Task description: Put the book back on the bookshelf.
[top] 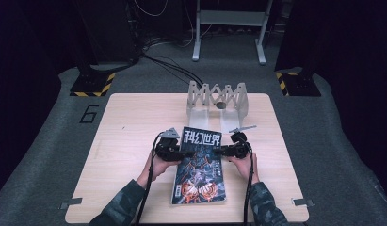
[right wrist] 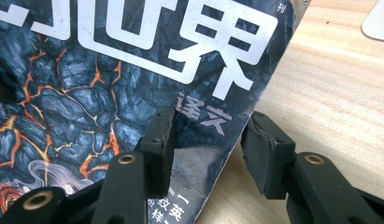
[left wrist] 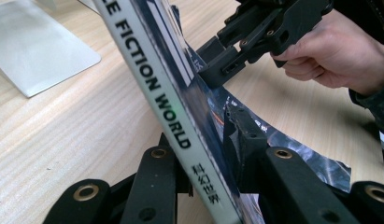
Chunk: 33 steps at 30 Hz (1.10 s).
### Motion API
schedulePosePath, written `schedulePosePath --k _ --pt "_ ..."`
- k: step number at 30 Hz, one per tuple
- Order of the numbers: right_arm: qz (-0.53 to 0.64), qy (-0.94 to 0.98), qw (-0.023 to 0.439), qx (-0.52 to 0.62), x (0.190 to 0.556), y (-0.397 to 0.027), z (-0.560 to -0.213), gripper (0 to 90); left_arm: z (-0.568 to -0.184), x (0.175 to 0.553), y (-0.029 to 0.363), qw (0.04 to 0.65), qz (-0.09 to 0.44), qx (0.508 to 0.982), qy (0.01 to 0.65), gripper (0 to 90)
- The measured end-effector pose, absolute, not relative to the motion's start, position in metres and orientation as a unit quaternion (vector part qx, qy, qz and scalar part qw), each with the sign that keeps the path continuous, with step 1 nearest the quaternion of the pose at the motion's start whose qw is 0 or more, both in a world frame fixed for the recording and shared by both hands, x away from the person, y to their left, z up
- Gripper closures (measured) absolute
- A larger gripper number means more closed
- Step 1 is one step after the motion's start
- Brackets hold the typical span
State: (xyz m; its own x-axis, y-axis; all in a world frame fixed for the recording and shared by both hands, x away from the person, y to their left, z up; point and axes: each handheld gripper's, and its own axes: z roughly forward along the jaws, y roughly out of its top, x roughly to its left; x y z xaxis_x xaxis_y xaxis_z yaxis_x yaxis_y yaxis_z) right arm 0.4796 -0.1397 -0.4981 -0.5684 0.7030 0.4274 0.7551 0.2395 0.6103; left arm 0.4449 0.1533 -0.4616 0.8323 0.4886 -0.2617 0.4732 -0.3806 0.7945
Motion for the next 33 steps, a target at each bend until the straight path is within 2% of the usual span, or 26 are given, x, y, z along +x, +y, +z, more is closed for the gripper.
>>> schedulePosePath --k 6,14,33 --pt "-0.404 -0.788 0.025 -0.463 0.478 -0.139 -0.495 56.6 -0.459 0.448 0.152 0.461 -0.002 0.838 0.293 73.8" --pt "-0.406 -0.789 0.012 -0.461 0.474 -0.141 -0.488 63.2 -0.454 0.451 0.15 0.447 -0.014 0.846 0.289 74.1" --pt "-0.421 -0.787 -0.015 -0.45 0.469 -0.143 -0.467 66.0 -0.44 0.449 0.149 0.454 -0.024 0.847 0.276 75.8"
